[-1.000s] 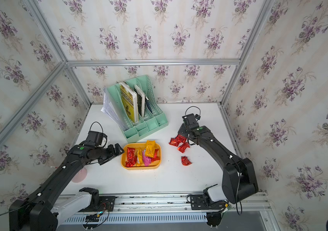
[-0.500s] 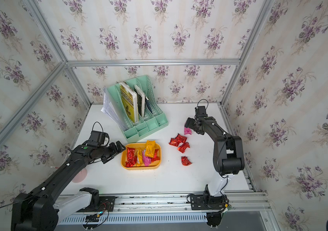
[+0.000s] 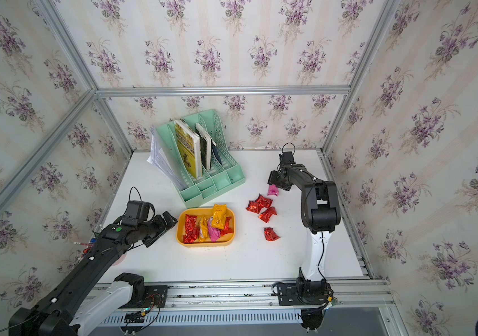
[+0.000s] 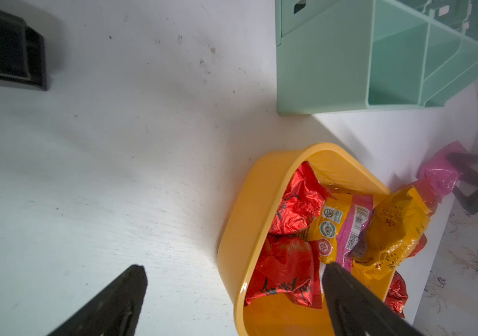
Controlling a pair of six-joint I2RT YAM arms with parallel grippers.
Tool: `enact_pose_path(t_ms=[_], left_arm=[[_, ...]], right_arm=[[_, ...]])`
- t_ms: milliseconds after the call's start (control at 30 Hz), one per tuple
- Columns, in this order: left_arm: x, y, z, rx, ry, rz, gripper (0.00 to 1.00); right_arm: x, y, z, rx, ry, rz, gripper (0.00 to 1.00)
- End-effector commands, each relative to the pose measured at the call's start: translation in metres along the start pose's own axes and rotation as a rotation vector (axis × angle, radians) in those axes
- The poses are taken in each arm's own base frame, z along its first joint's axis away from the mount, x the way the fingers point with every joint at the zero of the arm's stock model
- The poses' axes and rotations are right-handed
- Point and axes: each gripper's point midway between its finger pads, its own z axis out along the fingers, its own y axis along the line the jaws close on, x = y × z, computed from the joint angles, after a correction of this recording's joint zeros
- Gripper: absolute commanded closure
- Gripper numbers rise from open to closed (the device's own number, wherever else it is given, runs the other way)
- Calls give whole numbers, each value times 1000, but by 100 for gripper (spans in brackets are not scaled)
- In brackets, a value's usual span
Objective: Put the tea bags into the storage box
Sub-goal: Pick up the tea bag from the center of the board, then place the tea bag in the storage box.
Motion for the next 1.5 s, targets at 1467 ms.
enact_pose_path(t_ms=[1467], left_arm=[[26,-16,-32,63,189,273,1]], right_arm=[[228,210,-101,-174,-5,-298,70]])
